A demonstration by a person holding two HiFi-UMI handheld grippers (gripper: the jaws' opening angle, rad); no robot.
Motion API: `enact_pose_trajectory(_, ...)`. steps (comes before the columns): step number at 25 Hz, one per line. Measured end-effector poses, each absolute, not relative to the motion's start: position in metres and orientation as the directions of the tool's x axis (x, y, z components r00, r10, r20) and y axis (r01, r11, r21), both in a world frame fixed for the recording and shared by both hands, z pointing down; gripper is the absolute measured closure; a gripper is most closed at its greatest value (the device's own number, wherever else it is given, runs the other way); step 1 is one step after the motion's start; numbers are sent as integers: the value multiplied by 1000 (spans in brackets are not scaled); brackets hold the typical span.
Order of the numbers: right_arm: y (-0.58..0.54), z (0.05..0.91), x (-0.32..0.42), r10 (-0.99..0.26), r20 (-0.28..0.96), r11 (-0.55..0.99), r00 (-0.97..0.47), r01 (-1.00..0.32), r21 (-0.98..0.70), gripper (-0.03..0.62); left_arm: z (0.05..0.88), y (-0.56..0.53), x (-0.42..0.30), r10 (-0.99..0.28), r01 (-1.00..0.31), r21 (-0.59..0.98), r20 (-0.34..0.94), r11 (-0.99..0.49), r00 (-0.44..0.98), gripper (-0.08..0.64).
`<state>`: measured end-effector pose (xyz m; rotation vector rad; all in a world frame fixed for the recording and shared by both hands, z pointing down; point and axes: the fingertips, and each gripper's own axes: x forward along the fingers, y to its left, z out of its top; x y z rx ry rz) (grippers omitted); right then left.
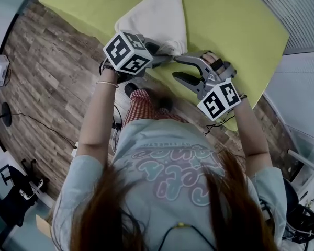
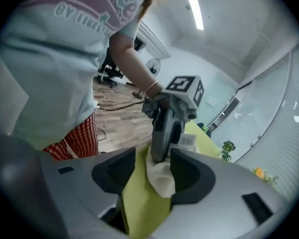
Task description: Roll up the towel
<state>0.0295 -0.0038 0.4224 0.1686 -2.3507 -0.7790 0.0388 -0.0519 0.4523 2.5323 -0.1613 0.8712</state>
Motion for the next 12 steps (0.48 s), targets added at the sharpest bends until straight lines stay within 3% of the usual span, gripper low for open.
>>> enact_pose_trajectory(3, -20, 448, 23, -311, 602, 818, -736, 116, 564, 308, 456, -52, 38, 68, -238, 388, 631, -890, 773, 491)
enact_pose_trajectory(6, -29, 453, 17, -282, 618, 856, -734, 99, 508, 298, 457, -53, 39, 39, -245, 335, 657, -910, 753, 491)
enact_pose_trajectory(8, -34, 453, 15, -261, 619, 887, -741, 69, 456, 298, 457, -55, 37, -28, -270, 265, 663, -926, 748, 491)
enact_pose_trajectory(12, -46, 460, 12, -235, 639, 924, -732, 35, 380, 300, 442, -66, 14, -282, -409, 80, 603, -909, 746, 442)
